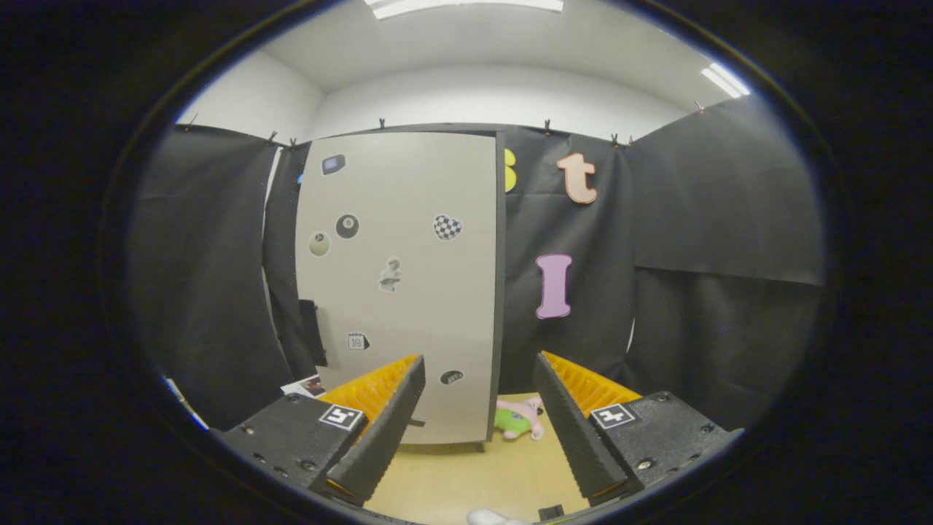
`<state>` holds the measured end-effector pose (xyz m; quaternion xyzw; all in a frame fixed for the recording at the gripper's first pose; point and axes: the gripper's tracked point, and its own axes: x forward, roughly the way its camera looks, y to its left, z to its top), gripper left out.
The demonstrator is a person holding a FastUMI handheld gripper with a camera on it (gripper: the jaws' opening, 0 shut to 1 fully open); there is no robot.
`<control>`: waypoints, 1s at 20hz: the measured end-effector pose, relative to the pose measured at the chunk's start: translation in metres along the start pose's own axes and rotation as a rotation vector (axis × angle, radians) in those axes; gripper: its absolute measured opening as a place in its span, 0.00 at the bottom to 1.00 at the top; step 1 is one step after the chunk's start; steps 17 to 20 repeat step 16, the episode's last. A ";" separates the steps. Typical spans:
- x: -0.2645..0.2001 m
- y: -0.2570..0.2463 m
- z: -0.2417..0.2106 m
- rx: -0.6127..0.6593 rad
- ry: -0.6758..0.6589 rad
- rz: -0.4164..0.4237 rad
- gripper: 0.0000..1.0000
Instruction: Open the shoe cabinet door, grab the shoes and put them into the shoe cabinet, then close the shoe cabinet door.
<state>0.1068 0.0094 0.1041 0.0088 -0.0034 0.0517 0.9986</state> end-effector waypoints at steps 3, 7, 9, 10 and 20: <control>0.002 0.005 0.001 -0.004 0.002 0.012 0.99; 0.005 0.010 0.004 -0.002 0.004 0.018 0.98; 0.006 0.012 0.006 -0.008 0.000 0.017 0.98; 0.007 0.014 0.006 -0.008 0.001 0.018 0.98; 0.012 0.022 0.006 -0.013 0.007 0.027 0.98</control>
